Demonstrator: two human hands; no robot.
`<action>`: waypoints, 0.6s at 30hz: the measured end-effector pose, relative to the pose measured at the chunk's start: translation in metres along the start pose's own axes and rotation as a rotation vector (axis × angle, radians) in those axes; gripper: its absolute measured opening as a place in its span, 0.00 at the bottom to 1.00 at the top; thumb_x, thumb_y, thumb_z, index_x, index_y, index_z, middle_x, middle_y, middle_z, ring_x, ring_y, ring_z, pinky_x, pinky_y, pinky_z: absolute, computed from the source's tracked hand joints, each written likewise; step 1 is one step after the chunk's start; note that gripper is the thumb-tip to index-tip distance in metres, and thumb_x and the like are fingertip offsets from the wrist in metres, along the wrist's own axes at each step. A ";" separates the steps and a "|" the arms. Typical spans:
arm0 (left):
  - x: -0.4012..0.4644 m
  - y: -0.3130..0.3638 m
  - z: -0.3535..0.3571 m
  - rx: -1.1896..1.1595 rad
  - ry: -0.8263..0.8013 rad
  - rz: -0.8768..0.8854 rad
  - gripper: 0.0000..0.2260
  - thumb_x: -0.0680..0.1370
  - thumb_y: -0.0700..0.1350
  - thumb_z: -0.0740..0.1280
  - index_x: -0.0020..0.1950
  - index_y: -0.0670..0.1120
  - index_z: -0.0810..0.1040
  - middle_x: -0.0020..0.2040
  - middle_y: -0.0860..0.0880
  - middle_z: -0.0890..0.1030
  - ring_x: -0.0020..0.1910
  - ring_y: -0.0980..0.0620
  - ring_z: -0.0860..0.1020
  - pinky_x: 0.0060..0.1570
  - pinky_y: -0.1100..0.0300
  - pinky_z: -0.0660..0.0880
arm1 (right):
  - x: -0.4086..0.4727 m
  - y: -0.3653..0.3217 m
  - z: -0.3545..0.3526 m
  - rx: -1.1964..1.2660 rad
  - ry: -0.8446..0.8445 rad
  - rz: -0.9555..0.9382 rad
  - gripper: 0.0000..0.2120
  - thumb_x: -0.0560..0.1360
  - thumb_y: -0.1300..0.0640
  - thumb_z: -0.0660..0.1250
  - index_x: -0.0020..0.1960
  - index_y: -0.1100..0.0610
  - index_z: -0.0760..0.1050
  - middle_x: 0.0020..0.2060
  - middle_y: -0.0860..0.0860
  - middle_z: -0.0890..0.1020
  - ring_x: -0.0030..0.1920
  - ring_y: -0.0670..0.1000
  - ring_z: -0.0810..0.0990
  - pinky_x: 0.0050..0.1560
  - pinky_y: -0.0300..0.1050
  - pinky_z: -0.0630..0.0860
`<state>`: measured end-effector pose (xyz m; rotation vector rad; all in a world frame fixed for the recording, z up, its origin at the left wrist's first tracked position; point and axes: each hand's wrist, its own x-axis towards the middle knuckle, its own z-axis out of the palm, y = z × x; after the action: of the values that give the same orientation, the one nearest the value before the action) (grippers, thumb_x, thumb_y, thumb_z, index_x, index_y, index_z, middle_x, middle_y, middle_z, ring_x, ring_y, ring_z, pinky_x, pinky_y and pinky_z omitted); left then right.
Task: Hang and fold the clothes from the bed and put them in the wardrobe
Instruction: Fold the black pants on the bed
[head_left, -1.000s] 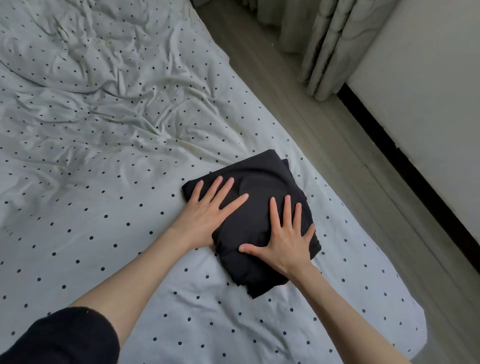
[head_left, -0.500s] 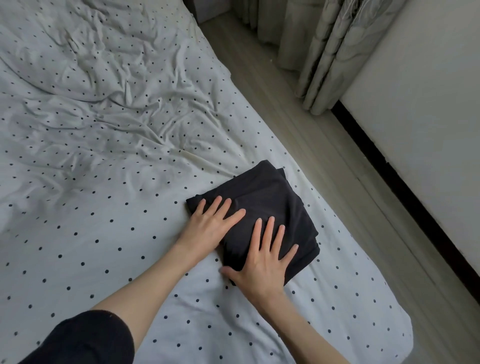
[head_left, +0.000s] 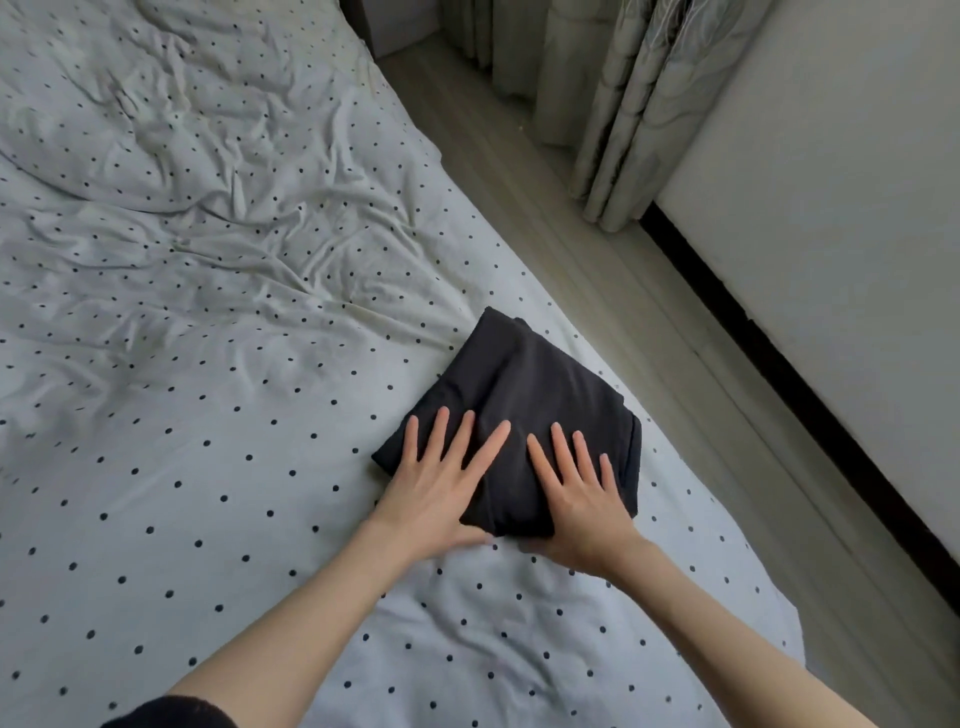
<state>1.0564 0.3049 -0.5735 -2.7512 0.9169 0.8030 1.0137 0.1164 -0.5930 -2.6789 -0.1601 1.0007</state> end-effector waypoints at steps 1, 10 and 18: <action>0.001 -0.006 0.000 -0.062 -0.039 0.026 0.51 0.68 0.71 0.62 0.68 0.57 0.22 0.77 0.42 0.39 0.75 0.39 0.37 0.70 0.38 0.37 | -0.001 0.001 0.003 0.061 -0.007 -0.017 0.55 0.66 0.29 0.64 0.75 0.48 0.30 0.73 0.49 0.31 0.74 0.56 0.31 0.73 0.59 0.37; 0.053 -0.018 -0.017 -0.374 -0.195 -0.179 0.44 0.71 0.71 0.59 0.73 0.61 0.31 0.74 0.52 0.28 0.73 0.46 0.30 0.69 0.36 0.40 | 0.015 0.027 0.007 0.334 0.187 0.076 0.54 0.61 0.22 0.56 0.74 0.43 0.33 0.73 0.44 0.30 0.71 0.44 0.27 0.71 0.57 0.33; 0.068 -0.003 -0.017 -0.544 0.078 -0.515 0.36 0.78 0.62 0.56 0.77 0.49 0.43 0.75 0.41 0.55 0.72 0.41 0.59 0.68 0.45 0.59 | 0.013 0.036 0.013 1.208 0.533 0.560 0.30 0.77 0.51 0.64 0.75 0.50 0.57 0.72 0.50 0.63 0.71 0.53 0.63 0.71 0.52 0.62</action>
<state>1.1119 0.2669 -0.5949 -3.2576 -0.0511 0.9468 1.0156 0.0877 -0.6209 -1.7108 1.0009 0.2395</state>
